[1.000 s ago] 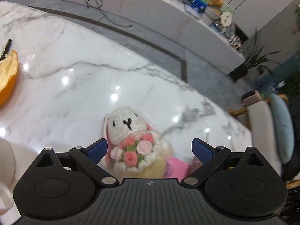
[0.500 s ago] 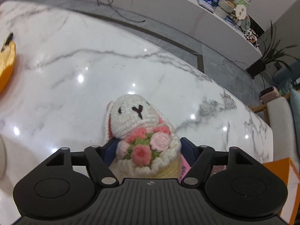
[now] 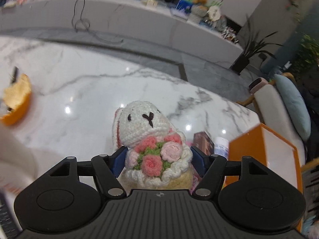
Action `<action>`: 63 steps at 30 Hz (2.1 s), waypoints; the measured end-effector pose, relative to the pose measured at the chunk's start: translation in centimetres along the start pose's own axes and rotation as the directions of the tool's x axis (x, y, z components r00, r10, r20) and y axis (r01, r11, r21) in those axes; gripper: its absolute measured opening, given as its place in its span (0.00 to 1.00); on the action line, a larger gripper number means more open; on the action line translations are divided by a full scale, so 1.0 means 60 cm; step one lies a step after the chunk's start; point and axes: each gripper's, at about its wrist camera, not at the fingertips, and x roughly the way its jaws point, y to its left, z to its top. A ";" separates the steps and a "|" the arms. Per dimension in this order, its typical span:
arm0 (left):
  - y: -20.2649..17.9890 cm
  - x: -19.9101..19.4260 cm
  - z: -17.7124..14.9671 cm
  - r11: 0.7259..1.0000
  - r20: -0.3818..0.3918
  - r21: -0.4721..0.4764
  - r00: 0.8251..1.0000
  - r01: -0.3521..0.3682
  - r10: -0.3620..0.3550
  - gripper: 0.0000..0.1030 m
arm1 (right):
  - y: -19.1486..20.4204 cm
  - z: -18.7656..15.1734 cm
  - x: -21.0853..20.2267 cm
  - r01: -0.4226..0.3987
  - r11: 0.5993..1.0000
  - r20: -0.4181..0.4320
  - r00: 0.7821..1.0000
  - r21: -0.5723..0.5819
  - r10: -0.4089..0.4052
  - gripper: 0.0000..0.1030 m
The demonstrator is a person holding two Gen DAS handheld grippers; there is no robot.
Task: Organize objects
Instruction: 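Lower the duck into the orange box and open the right gripper, then carry the crocheted bunny into the orange box and release it with the left gripper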
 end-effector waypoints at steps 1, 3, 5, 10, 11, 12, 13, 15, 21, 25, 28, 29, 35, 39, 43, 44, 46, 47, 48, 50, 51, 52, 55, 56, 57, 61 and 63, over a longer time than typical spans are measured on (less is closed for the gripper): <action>0.001 -0.024 -0.011 1.000 0.036 0.004 0.999 0.002 -0.002 0.77 | 0.002 -0.002 0.000 0.007 1.000 0.002 1.000 -0.005 -0.007 0.47; 0.000 -0.070 -0.037 0.999 0.113 0.044 0.993 0.017 -0.022 0.77 | 0.010 -0.003 -0.001 0.014 1.000 0.009 1.000 -0.019 -0.014 0.47; -0.008 -0.109 -0.071 0.993 0.189 0.119 0.982 -0.004 -0.019 0.77 | 0.018 -0.005 -0.007 0.033 0.998 0.025 0.999 -0.045 -0.032 0.47; 0.013 -0.163 -0.156 0.989 0.262 0.114 0.958 0.092 -0.119 0.77 | 0.040 0.004 -0.034 0.095 0.986 0.120 0.990 -0.135 -0.079 0.47; 0.020 -0.166 -0.168 0.987 0.270 0.115 0.952 0.116 -0.143 0.77 | 0.045 0.011 -0.040 0.109 0.982 0.141 0.986 -0.153 -0.088 0.47; 0.023 -0.167 -0.178 0.984 0.278 0.120 0.947 0.131 -0.160 0.77 | 0.052 0.021 -0.047 0.121 0.978 0.165 0.982 -0.170 -0.093 0.47; 0.027 -0.166 -0.186 0.982 0.282 0.123 0.944 0.141 -0.171 0.77 | 0.058 0.032 -0.051 0.128 0.974 0.182 0.979 -0.185 -0.094 0.47; 0.036 -0.160 -0.192 0.981 0.279 0.115 0.942 0.159 -0.185 0.77 | 0.065 0.056 -0.052 0.145 0.969 0.198 0.975 -0.201 -0.104 0.47; 0.049 -0.148 -0.198 0.958 0.236 0.188 0.937 0.215 -0.257 0.79 | 0.047 0.101 0.013 0.216 0.964 0.136 0.971 -0.152 -0.196 0.47; 0.064 -0.129 -0.200 0.950 0.199 0.166 0.935 0.264 -0.294 0.79 | 0.010 0.080 0.081 0.296 0.946 0.032 0.955 -0.128 -0.295 0.47; 0.067 -0.114 -0.199 0.954 0.184 0.207 0.950 0.215 -0.254 0.79 | -0.015 0.057 0.111 0.310 0.942 -0.023 0.949 -0.126 -0.316 0.47; 0.068 -0.110 -0.198 0.955 0.184 0.216 0.952 0.203 -0.244 0.79 | -0.020 0.050 0.119 0.335 0.931 -0.026 0.939 -0.144 -0.342 0.47; 0.078 -0.098 -0.207 0.953 0.154 0.208 0.955 0.219 -0.253 0.79 | -0.051 0.048 0.156 0.423 0.894 -0.114 0.891 -0.146 -0.440 0.48; 0.072 -0.102 -0.219 0.941 0.150 0.259 0.953 0.218 -0.262 0.79 | -0.068 0.051 0.161 0.384 0.919 -0.176 0.903 -0.086 -0.393 0.48; 0.073 -0.111 -0.224 0.929 0.158 0.285 0.944 0.237 -0.289 0.79 | -0.074 0.034 0.165 0.406 0.909 -0.231 0.879 -0.096 -0.417 0.48; 0.074 -0.112 -0.225 0.929 0.161 0.284 0.944 0.236 -0.289 0.79 | -0.068 0.030 0.167 0.419 0.899 -0.226 0.870 -0.128 -0.438 0.48; 0.075 -0.111 -0.224 0.931 0.159 0.275 0.944 0.240 -0.290 0.79 | -0.065 0.029 0.172 0.424 0.893 -0.229 0.864 -0.147 -0.448 0.51; 0.077 -0.111 -0.223 0.932 0.158 0.267 0.943 0.243 -0.291 0.79 | -0.068 0.030 0.175 0.428 0.893 -0.234 0.862 -0.140 -0.450 0.51; 0.078 -0.111 -0.223 0.934 0.155 0.258 0.943 0.248 -0.294 0.79 | -0.068 0.031 0.177 0.440 0.887 -0.231 0.856 -0.141 -0.462 0.56; 0.080 -0.111 -0.222 0.935 0.152 0.248 0.943 0.252 -0.295 0.79 | -0.067 0.031 0.177 0.465 0.873 -0.216 0.846 -0.147 -0.487 0.65; 0.081 -0.112 -0.222 0.937 0.155 0.247 0.944 0.249 -0.291 0.79 | -0.064 0.034 0.175 0.471 0.870 -0.208 0.845 -0.144 -0.492 0.71; 0.081 -0.113 -0.222 0.938 0.158 0.247 0.945 0.244 -0.287 0.79 | -0.063 0.034 0.170 0.471 0.871 -0.201 0.848 -0.139 -0.490 0.76; 0.083 -0.115 -0.221 0.938 0.166 0.246 0.942 0.246 -0.290 0.79 | -0.058 0.038 0.151 0.457 0.883 -0.165 0.867 -0.109 -0.470 0.89; 0.082 -0.116 -0.222 0.937 0.167 0.246 0.941 0.248 -0.293 0.79 | -0.055 0.038 0.145 0.447 0.889 -0.154 0.875 -0.102 -0.458 0.91; 0.082 -0.117 -0.223 0.936 0.168 0.247 0.940 0.251 -0.296 0.79 | -0.055 0.039 0.135 0.423 0.901 -0.149 0.889 -0.092 -0.433 0.92; 0.073 -0.127 -0.226 0.936 0.182 0.259 0.940 0.239 -0.290 0.79 | -0.025 0.029 0.118 0.367 0.925 -0.071 0.925 -0.096 -0.374 0.93; 0.066 -0.140 -0.228 0.936 0.200 0.253 0.934 0.244 -0.298 0.79 | -0.004 0.015 0.094 0.360 0.924 -0.007 0.931 -0.131 -0.364 0.94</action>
